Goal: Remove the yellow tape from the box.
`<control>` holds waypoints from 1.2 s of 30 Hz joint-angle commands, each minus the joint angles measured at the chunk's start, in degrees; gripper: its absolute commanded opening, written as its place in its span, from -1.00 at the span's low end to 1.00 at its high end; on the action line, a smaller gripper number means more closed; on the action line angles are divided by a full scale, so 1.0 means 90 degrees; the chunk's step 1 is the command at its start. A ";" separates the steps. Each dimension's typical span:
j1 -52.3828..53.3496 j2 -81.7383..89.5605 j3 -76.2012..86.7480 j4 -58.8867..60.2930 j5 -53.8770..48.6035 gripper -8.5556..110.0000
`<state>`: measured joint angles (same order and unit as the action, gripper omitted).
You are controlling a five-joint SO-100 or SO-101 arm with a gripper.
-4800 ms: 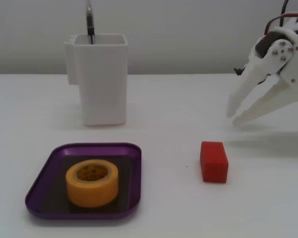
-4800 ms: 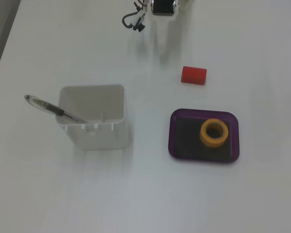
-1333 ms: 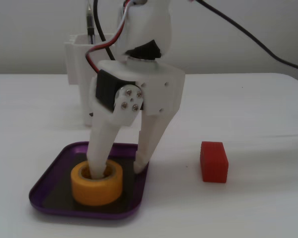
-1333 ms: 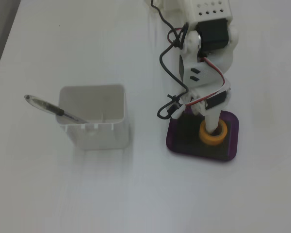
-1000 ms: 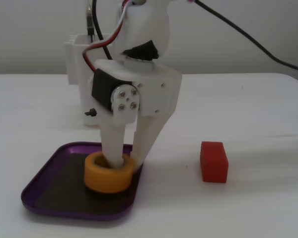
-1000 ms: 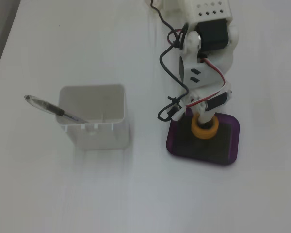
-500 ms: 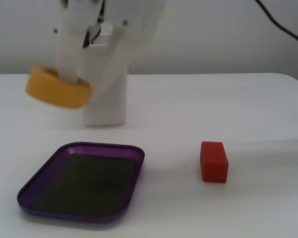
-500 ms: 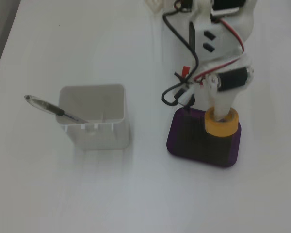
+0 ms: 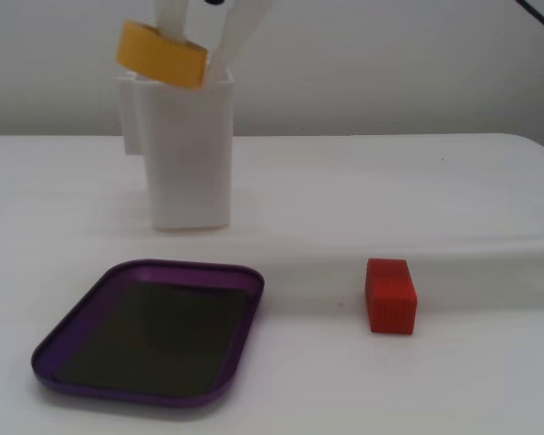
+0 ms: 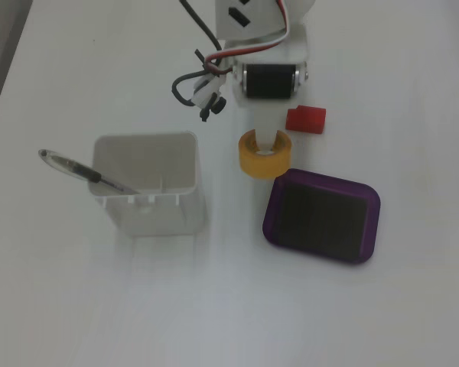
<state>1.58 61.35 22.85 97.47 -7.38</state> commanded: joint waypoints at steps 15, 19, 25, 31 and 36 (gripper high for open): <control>0.0439 0.4072 0.6211 -0.1748 -0.0068 -0.87; 0.0664 0.4746 0.8057 -0.2734 -0.0137 -0.87; 0.0674 0.5801 1.0479 -0.4209 -0.0537 -0.87; 0.0615 0.6201 1.1660 -0.4932 -0.0615 -0.86; 0.0615 0.5957 1.2012 -0.5615 -0.0615 -0.86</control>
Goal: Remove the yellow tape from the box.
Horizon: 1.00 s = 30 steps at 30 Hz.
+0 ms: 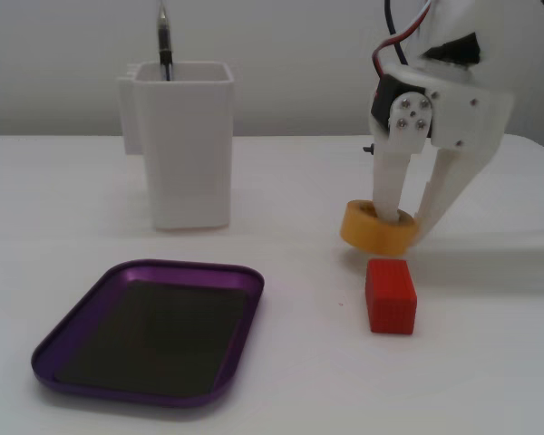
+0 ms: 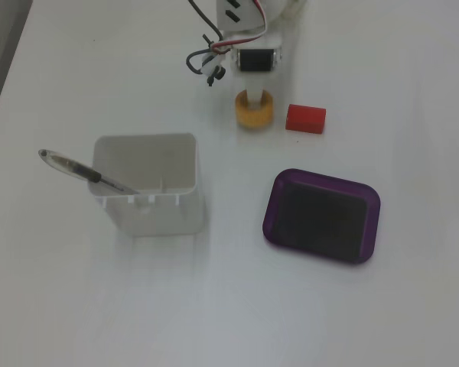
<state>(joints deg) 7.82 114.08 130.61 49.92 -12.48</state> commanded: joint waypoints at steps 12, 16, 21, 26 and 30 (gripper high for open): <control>-0.0107 -0.0176 0.0020 -0.0254 -0.0039 -0.60; -0.0039 -0.0020 -0.0479 0.0498 -0.0049 -0.55; -0.0059 0.1113 -0.1182 0.1465 -0.0039 -0.52; -0.0098 0.2861 -0.1211 0.1914 -0.0029 -0.52; -0.0020 0.4248 -0.0508 0.2021 -0.0020 -0.52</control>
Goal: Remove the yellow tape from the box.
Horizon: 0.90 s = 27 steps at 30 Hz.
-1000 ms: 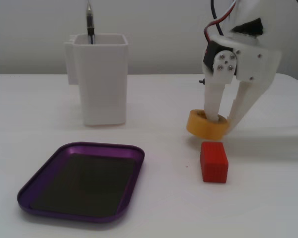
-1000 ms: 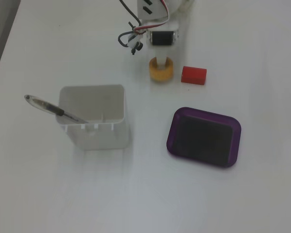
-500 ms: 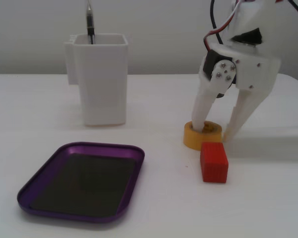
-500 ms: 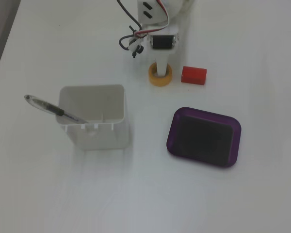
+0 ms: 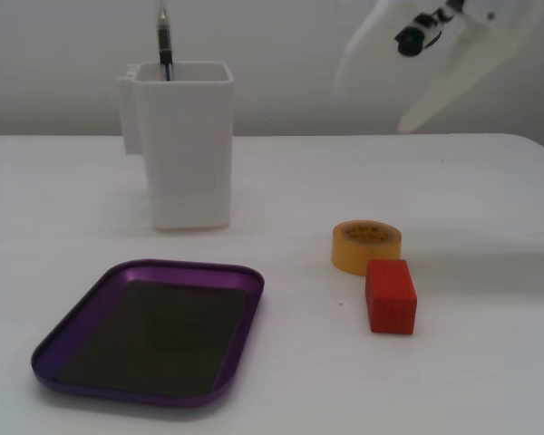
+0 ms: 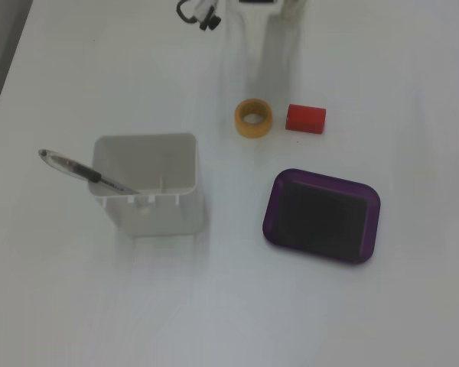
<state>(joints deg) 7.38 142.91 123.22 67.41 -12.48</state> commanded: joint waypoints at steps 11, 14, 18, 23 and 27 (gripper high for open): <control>-0.0020 0.4463 0.3379 0.0068 0.0059 -0.52; 0.0020 0.5684 0.4160 0.0078 0.0068 -0.52; 0.0020 0.6074 0.4893 0.0146 0.0068 -0.53; 0.0029 0.5752 0.5127 0.0205 0.0068 -0.54; 0.0029 0.5752 0.5312 0.0352 0.0615 -0.81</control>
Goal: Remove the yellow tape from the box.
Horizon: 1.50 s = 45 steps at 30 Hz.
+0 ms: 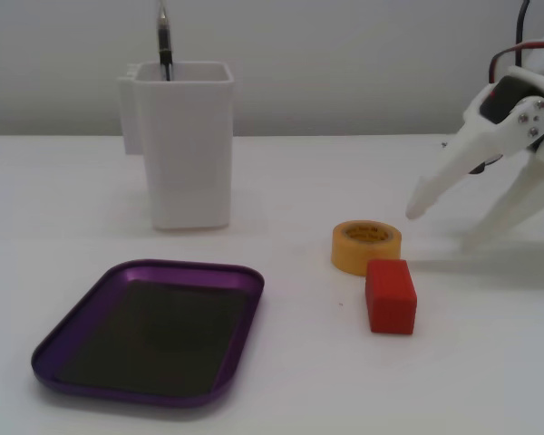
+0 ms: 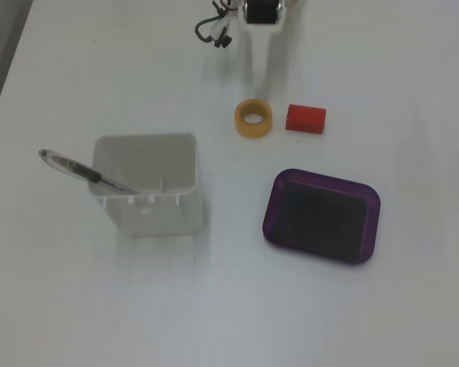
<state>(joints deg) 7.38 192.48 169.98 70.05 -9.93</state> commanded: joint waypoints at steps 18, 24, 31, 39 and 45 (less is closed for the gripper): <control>-0.0049 0.0244 0.0459 -0.0029 0.0459 -0.86; -0.0049 0.0244 0.0459 -0.0029 0.0459 -0.86; -0.0049 0.0244 0.0459 -0.0029 0.0459 -0.86; -0.0049 0.0244 0.0459 -0.0029 0.0459 -0.86; -0.0049 0.0244 0.0459 -0.0029 0.0459 -0.86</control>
<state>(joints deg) 7.38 192.48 173.76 70.22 -5.71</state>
